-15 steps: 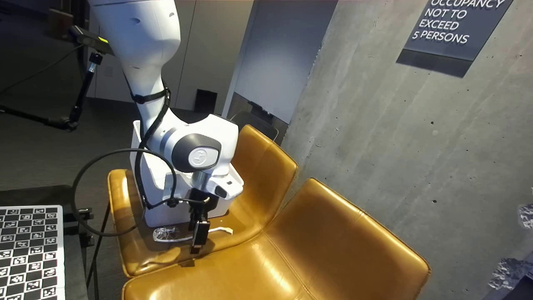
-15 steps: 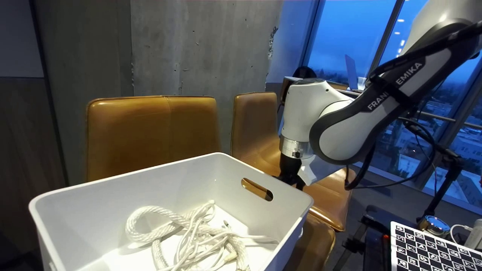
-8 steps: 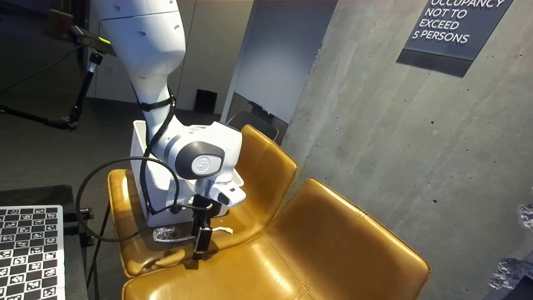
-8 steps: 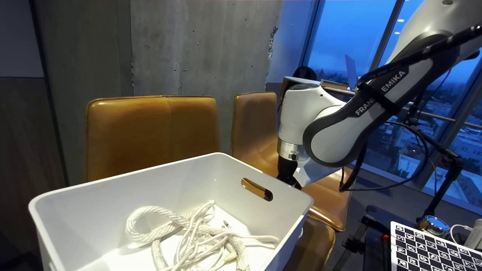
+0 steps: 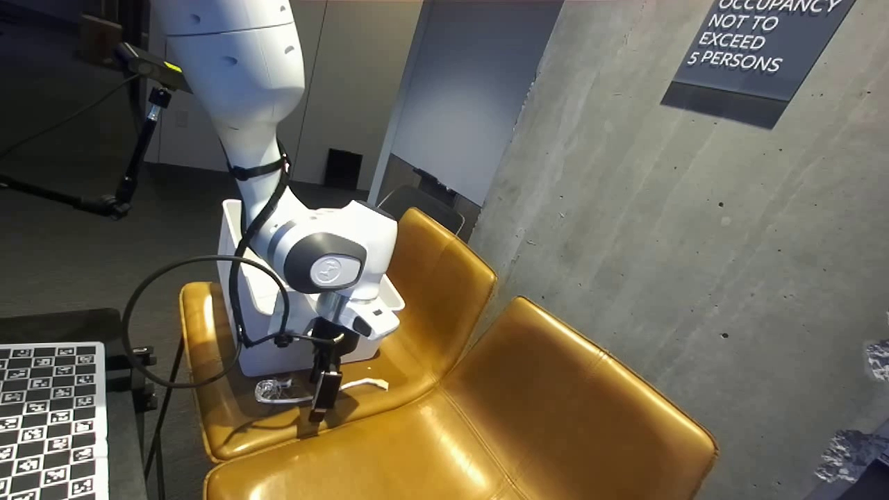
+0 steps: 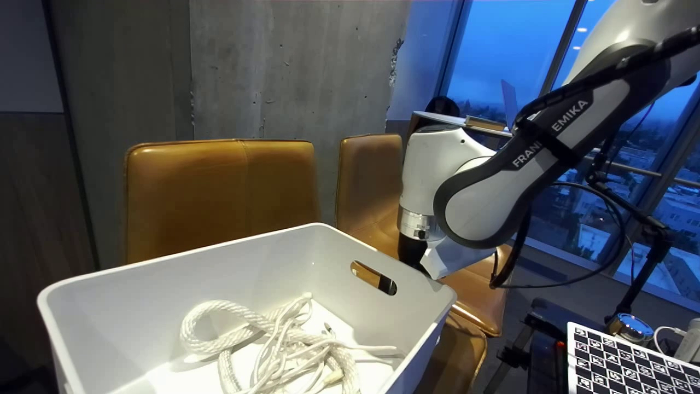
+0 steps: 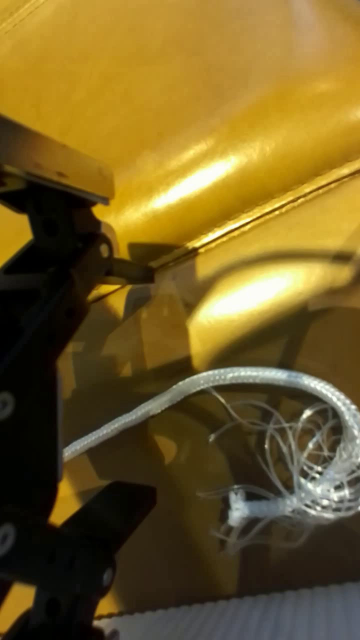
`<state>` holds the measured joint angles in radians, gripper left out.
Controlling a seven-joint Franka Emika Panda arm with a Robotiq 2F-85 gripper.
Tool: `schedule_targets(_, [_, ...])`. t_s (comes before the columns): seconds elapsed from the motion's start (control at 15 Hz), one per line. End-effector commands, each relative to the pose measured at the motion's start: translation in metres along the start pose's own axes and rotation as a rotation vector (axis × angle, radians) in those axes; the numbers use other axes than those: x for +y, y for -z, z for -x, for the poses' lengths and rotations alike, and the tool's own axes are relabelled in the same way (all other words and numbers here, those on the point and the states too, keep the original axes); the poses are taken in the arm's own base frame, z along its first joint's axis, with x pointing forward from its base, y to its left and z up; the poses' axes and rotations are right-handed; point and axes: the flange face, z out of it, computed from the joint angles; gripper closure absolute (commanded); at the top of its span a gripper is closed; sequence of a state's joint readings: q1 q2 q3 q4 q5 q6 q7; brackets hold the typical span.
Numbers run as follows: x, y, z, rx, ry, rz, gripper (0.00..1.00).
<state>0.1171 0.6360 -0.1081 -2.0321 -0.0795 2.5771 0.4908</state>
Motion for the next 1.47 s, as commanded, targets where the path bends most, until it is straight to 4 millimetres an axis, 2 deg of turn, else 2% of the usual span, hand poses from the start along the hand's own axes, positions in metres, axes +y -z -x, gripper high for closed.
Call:
schedule_targets(0.0, [-0.006,-0.004,0.002,-0.029,0.009,-0.001,0.00])
schedule_targets(0.33, [0.001,-0.015,-0.001,-0.040,-0.003,0.026,0.00])
schedule_targets(0.47, [0.004,-0.012,-0.004,-0.036,-0.009,0.029,0.26])
schedule_targets(1.13, [0.020,0.001,-0.022,-0.057,-0.032,0.071,0.99])
schedule_targets(1.27, [0.024,0.006,-0.025,-0.055,-0.038,0.080,1.00])
schedule_targets(1.4, [0.025,0.022,-0.022,-0.043,-0.046,0.094,0.98])
